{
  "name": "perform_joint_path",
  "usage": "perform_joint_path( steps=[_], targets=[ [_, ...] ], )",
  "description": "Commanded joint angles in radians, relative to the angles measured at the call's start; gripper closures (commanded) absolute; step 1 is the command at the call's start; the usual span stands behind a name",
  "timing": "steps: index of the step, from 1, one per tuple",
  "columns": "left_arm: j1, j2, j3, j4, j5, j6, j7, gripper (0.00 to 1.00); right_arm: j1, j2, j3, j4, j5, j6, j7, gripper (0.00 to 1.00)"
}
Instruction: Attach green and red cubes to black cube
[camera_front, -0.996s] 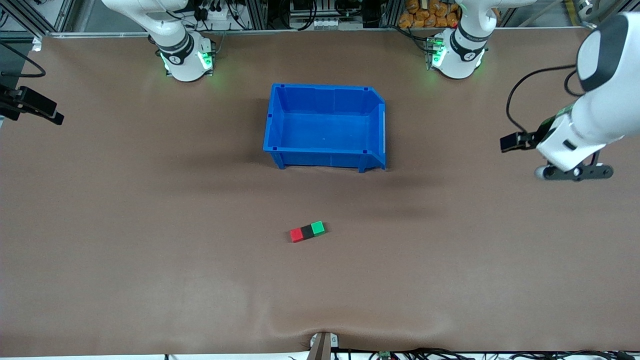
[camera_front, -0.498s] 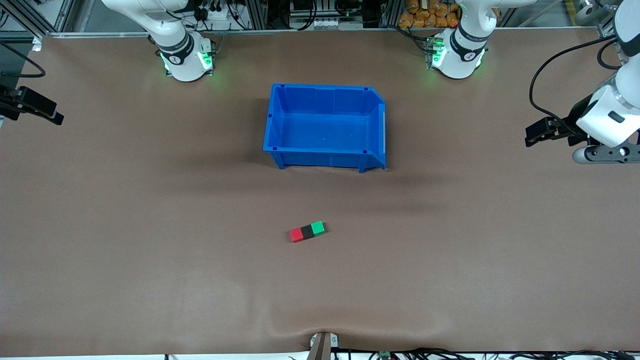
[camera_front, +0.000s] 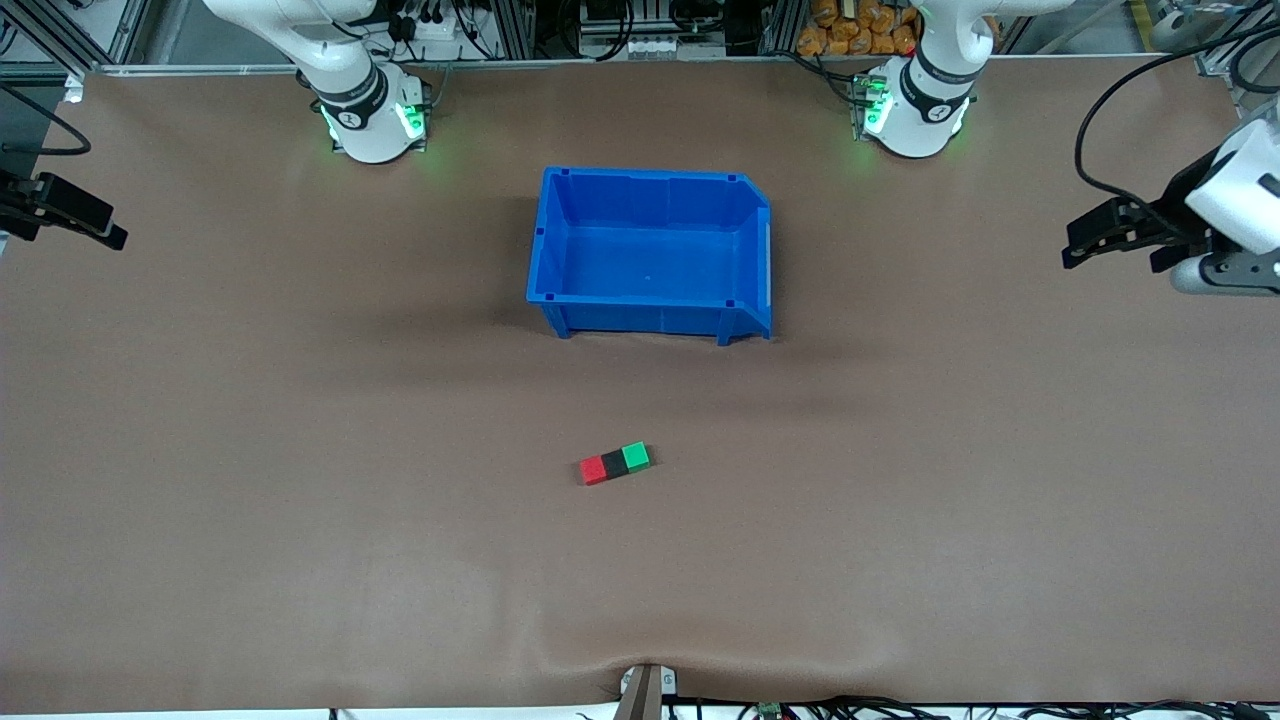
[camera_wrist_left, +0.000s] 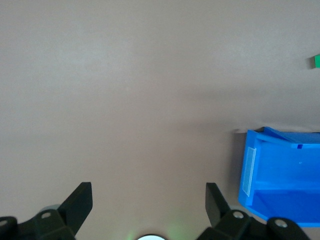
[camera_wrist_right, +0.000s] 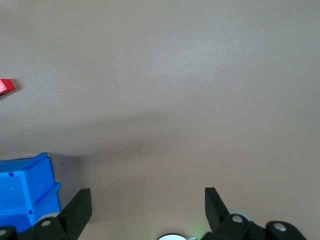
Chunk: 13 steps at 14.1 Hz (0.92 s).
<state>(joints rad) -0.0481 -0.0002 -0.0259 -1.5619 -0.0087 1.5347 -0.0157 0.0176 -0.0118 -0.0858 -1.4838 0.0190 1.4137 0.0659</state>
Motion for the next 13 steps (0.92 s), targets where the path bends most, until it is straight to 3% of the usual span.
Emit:
perform_joint_path(
  steps=[1, 13],
  targets=[
    [-0.003, 0.005, 0.001, 0.036, -0.005, -0.041, 0.020, 0.00, 0.002, -0.001, 0.001, 0.005, -0.016, -0.005, 0.011, 0.00],
    [-0.010, -0.003, -0.003, 0.036, 0.018, -0.062, 0.017, 0.00, -0.002, -0.001, 0.000, 0.004, -0.016, -0.010, 0.011, 0.00]
  ],
)
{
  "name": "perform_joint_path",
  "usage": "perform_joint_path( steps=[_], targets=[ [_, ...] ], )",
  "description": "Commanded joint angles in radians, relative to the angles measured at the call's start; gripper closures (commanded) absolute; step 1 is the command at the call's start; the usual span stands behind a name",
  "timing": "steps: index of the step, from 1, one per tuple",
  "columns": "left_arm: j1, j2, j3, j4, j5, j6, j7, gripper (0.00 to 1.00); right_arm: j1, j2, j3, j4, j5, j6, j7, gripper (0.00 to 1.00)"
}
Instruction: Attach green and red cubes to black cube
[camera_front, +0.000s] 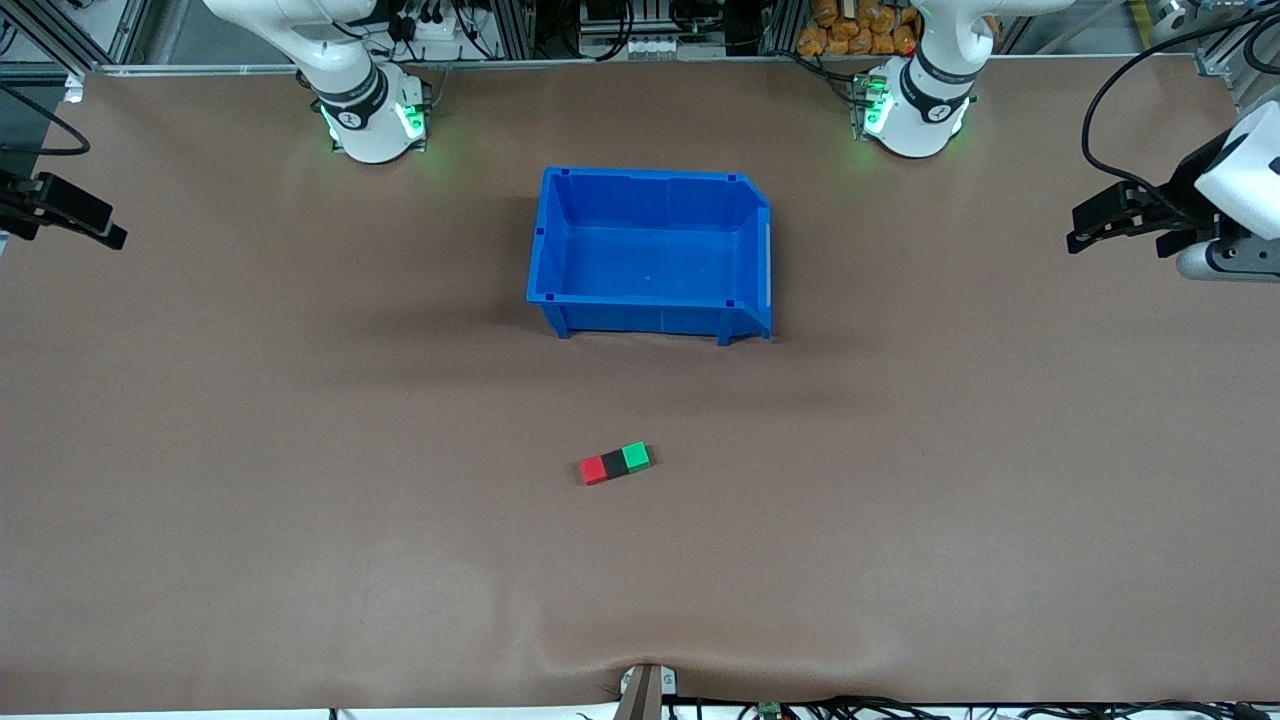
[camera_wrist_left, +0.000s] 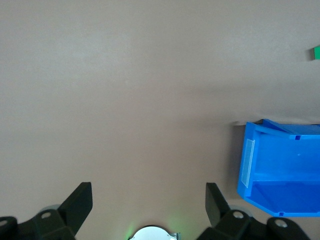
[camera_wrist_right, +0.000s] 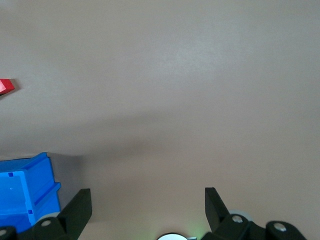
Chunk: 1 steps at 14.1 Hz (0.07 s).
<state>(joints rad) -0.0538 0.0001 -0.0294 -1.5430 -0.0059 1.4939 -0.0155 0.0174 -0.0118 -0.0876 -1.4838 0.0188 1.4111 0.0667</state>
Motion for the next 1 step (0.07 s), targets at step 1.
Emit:
perform_joint_path(
  steps=[1],
  targets=[
    [-0.001, -0.002, -0.001, 0.017, 0.015, -0.021, 0.015, 0.00, -0.002, -0.001, 0.002, 0.004, -0.014, -0.008, 0.010, 0.00]
  ],
)
